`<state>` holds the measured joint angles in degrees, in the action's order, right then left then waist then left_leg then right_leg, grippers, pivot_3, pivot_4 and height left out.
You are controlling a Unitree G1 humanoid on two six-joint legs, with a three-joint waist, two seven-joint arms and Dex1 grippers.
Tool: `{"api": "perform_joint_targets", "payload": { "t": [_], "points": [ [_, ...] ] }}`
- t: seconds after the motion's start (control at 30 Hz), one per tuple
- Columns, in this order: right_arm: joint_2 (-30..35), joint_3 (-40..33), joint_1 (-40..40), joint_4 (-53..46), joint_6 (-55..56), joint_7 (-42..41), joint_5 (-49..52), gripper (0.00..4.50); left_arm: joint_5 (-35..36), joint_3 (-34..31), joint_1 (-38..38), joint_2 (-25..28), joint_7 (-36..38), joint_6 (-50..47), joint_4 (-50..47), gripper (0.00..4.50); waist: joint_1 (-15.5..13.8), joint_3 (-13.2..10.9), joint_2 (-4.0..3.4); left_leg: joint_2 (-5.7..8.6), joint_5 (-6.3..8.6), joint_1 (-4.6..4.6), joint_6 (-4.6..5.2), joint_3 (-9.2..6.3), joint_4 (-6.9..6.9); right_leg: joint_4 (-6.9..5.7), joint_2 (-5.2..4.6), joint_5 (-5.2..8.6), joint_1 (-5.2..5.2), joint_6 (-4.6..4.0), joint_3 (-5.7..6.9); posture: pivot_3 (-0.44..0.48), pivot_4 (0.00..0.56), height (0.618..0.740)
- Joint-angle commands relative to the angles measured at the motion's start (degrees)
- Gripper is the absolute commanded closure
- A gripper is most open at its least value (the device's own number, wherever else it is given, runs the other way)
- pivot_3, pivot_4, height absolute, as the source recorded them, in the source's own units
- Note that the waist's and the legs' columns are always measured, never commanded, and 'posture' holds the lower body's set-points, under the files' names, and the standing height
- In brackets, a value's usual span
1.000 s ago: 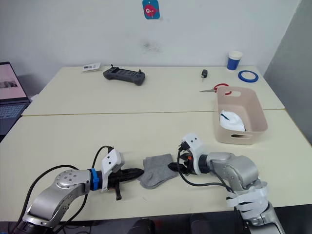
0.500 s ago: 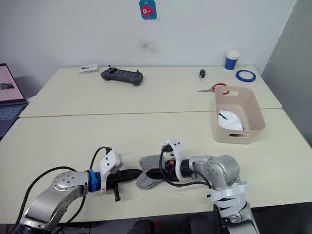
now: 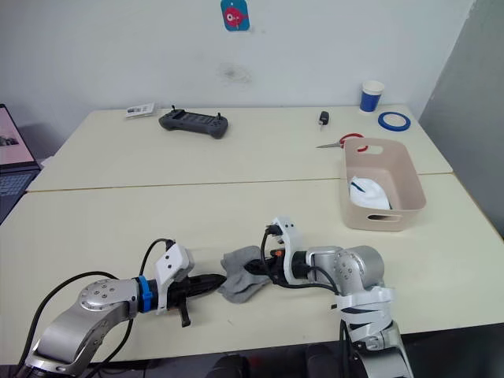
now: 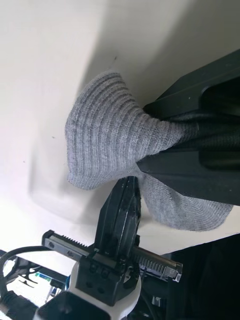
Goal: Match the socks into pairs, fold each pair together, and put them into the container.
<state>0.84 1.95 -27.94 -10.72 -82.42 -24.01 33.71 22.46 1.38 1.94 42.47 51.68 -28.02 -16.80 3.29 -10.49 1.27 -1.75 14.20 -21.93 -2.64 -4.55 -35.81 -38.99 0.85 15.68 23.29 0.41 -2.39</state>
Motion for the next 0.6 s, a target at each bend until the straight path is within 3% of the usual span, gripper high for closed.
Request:
{"api": "perform_joint_targets", "payload": {
  "t": [0.03, 0.07, 0.17, 0.3, 0.4, 0.47, 0.6],
  "points": [
    [2.06, -1.67, 0.8, -6.44, 1.05, -0.61, 2.3, 4.33, 2.77, -3.67, -1.39, 0.27, -0.12, -1.74, -1.37, 4.5, -0.05, -0.02, -0.01, 0.0, 0.0, -0.04, 0.0, 0.0, 0.0, 0.0, 0.0, 0.0, 0.02, 0.0, 0.0, 0.0, 0.15, 0.74],
    [2.3, -3.89, 1.02, -8.39, -0.2, -0.25, 3.35, 4.33, 5.72, -5.34, -3.04, -0.29, -0.1, -3.62, -2.13, 4.5, -0.11, -0.03, -0.01, 0.0, 0.0, -0.08, 0.0, -0.02, -0.01, 0.01, 0.0, 0.0, 0.04, 0.0, 0.01, 0.0, 0.15, 0.74],
    [3.9, -13.02, 1.01, -15.26, -3.95, 0.62, 7.08, 4.33, 12.12, -6.56, -9.76, 0.16, 2.49, -7.95, -4.67, 3.93, -0.67, -0.09, 0.01, 0.02, 0.0, -0.22, 0.0, -0.13, -0.07, 0.02, -0.03, 0.0, 0.07, 0.01, 0.07, 0.0, 0.15, 0.74],
    [9.45, -23.6, -0.02, -23.09, -5.16, 0.66, 10.39, 4.33, 21.66, -5.51, -21.29, 0.08, 6.03, -16.25, -5.57, 2.7, -1.26, -0.14, -0.06, 0.1, 0.0, -0.3, -0.01, -0.08, -0.16, 0.05, -0.03, -0.04, 0.07, 0.07, 0.19, 0.0, 0.15, 0.74],
    [15.34, -27.36, -0.32, -26.19, -3.37, 0.28, 11.28, 4.33, 25.33, -4.48, -27.6, -0.15, 8.04, -19.72, -4.43, 1.78, -1.14, -0.15, -0.07, 0.13, 0.0, -0.32, 0.0, -0.04, -0.14, 0.13, -0.03, -0.05, 0.08, 0.1, 0.16, 0.0, 0.15, 0.74],
    [22.9, -28.66, -0.72, -27.29, 0.7, -1.12, 9.58, 4.33, 26.7, -3.74, -31.63, -1.21, 8.18, -21.15, -3.31, 1.1, -0.48, -0.15, -0.08, 0.08, 0.01, -0.26, 0.02, 0.01, -0.1, 0.12, 0.03, -0.04, 0.09, 0.09, 0.09, 0.0, 0.15, 0.74],
    [40.19, -24.38, -0.03, -24.46, 17.58, -5.4, -0.64, 4.33, 28.49, -3.34, -36.77, -2.76, 8.09, -22.96, -1.62, 0.0, -0.3, -0.36, -0.28, 0.09, 0.03, -0.39, 0.06, 0.05, -0.12, 0.1, 0.04, 0.0, 0.2, 0.1, 0.08, 0.0, 0.15, 0.74]
  ]
}}
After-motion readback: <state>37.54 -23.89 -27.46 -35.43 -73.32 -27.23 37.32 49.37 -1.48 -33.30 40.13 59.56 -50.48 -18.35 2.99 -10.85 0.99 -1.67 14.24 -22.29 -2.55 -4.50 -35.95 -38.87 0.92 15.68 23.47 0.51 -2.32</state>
